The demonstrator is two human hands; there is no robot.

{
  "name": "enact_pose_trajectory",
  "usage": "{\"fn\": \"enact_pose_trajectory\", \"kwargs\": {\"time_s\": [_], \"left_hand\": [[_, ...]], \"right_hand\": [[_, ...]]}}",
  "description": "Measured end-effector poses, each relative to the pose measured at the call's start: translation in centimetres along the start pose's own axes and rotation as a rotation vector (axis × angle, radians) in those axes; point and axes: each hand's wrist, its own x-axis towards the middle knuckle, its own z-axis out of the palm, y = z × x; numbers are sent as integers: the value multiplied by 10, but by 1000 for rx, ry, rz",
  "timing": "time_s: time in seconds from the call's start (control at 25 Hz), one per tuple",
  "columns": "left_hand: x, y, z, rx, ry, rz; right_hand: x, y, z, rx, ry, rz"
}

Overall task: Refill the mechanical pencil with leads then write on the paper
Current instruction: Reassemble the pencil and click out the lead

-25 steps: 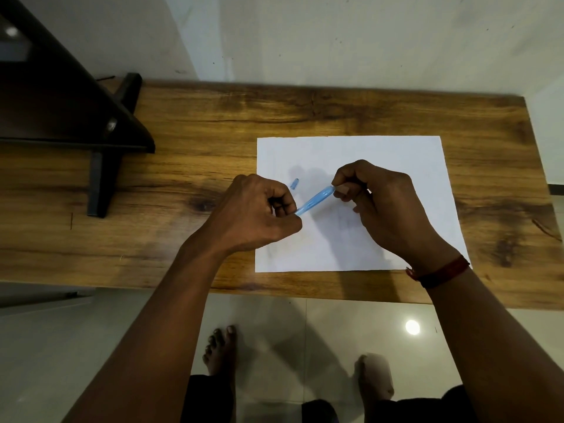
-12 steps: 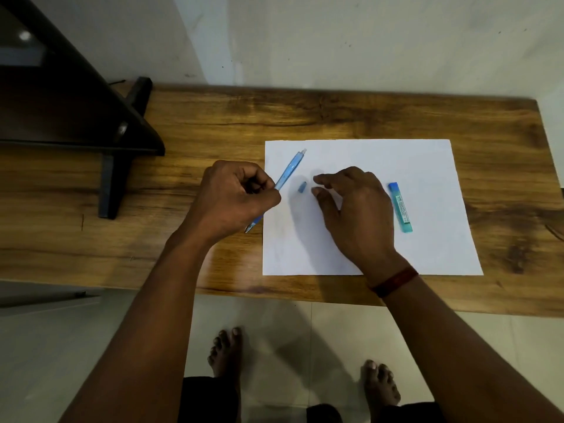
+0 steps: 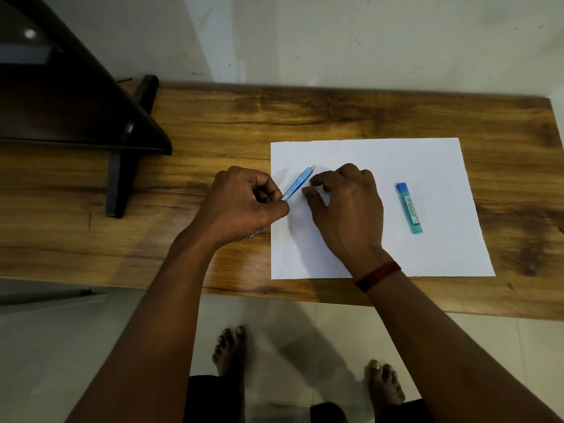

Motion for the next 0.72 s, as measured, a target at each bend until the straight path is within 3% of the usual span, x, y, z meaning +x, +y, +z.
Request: {"fn": "enact_pose_trajectory", "kwargs": {"time_s": [0.44, 0.64, 0.72], "left_hand": [[0, 2, 5, 25, -11, 12], [2, 5, 9, -15, -2, 12], [3, 9, 13, -27, -17, 20]], "right_hand": [[-1, 5, 1, 80, -29, -68], [8, 11, -18, 435, 84, 239], [10, 16, -29, 689, 128, 409]]}}
